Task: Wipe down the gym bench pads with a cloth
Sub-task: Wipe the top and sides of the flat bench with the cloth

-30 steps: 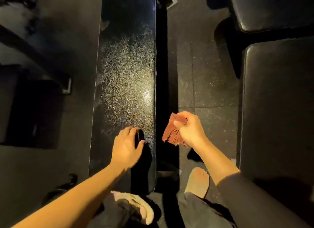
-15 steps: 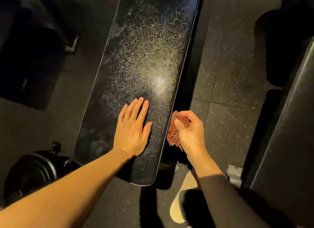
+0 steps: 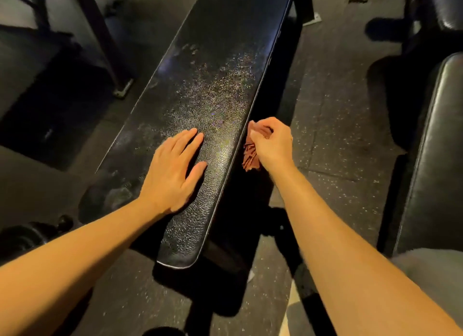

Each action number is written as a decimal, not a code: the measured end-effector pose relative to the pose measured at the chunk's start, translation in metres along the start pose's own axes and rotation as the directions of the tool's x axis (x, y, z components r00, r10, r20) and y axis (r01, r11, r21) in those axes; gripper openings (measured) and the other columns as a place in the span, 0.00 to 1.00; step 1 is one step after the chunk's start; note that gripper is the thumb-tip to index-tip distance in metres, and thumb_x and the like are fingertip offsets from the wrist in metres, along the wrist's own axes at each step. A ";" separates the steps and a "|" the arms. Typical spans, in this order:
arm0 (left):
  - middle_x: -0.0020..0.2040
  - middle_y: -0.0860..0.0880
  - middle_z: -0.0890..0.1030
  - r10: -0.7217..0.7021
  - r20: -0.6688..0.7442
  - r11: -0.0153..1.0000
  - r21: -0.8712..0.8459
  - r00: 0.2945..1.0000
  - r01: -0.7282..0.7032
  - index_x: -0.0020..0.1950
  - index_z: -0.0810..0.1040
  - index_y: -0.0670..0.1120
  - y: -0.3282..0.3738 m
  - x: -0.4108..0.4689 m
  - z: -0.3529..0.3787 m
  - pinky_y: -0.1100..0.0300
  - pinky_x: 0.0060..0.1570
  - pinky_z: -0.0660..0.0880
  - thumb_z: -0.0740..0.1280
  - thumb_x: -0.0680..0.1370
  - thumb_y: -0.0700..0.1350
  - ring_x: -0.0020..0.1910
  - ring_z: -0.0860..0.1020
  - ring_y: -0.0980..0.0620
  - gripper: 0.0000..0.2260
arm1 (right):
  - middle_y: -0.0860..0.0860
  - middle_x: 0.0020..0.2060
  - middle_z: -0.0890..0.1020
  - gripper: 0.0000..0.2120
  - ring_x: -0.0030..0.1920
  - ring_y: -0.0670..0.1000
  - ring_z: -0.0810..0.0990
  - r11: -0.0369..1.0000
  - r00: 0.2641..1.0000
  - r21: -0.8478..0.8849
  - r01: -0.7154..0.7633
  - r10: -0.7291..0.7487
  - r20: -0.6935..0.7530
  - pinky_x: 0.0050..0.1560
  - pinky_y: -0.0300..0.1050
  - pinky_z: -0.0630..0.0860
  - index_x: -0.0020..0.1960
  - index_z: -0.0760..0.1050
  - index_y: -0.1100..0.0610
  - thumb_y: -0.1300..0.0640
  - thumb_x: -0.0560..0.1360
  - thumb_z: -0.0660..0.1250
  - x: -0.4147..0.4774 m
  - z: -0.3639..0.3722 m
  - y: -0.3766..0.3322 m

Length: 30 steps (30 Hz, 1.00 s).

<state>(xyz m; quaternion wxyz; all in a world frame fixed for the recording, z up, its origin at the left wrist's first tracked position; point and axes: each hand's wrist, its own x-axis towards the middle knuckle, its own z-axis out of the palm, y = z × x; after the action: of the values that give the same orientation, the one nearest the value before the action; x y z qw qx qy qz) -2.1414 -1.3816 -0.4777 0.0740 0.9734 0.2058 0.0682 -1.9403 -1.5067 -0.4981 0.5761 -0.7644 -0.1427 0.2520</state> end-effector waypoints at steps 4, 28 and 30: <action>0.79 0.46 0.66 0.003 -0.024 0.999 0.040 1.000 -0.002 0.80 0.65 0.45 0.001 0.002 0.004 0.44 0.77 0.60 0.53 0.84 0.59 0.79 0.63 0.46 0.28 | 0.40 0.40 0.84 0.10 0.45 0.33 0.82 0.992 0.983 0.122 0.023 -0.045 0.181 0.48 0.26 0.75 0.46 0.81 0.55 0.69 0.74 0.69 -0.095 0.002 0.023; 0.79 0.47 0.67 0.002 -0.059 0.999 0.041 0.998 0.001 0.80 0.66 0.46 0.003 -0.001 0.004 0.49 0.78 0.60 0.53 0.84 0.60 0.78 0.64 0.49 0.29 | 0.44 0.33 0.84 0.06 0.40 0.45 0.86 0.998 0.999 0.049 0.049 -0.049 -0.005 0.42 0.39 0.80 0.42 0.80 0.53 0.54 0.78 0.70 -0.085 0.013 0.033; 0.79 0.48 0.68 0.005 -0.070 0.999 0.034 0.998 -0.003 0.80 0.66 0.47 0.001 0.000 0.004 0.48 0.77 0.61 0.54 0.83 0.61 0.78 0.65 0.49 0.29 | 0.47 0.29 0.83 0.11 0.32 0.45 0.83 0.992 0.994 0.069 0.105 -0.107 0.029 0.35 0.43 0.80 0.40 0.79 0.54 0.52 0.79 0.68 -0.129 0.019 0.043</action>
<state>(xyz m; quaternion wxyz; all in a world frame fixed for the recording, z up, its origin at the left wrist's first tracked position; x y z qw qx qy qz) -2.1407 -1.3832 -0.4815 0.0504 0.9720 0.2074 0.0988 -2.0608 -1.5699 -0.5146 0.6117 -0.7316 -0.1840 0.2382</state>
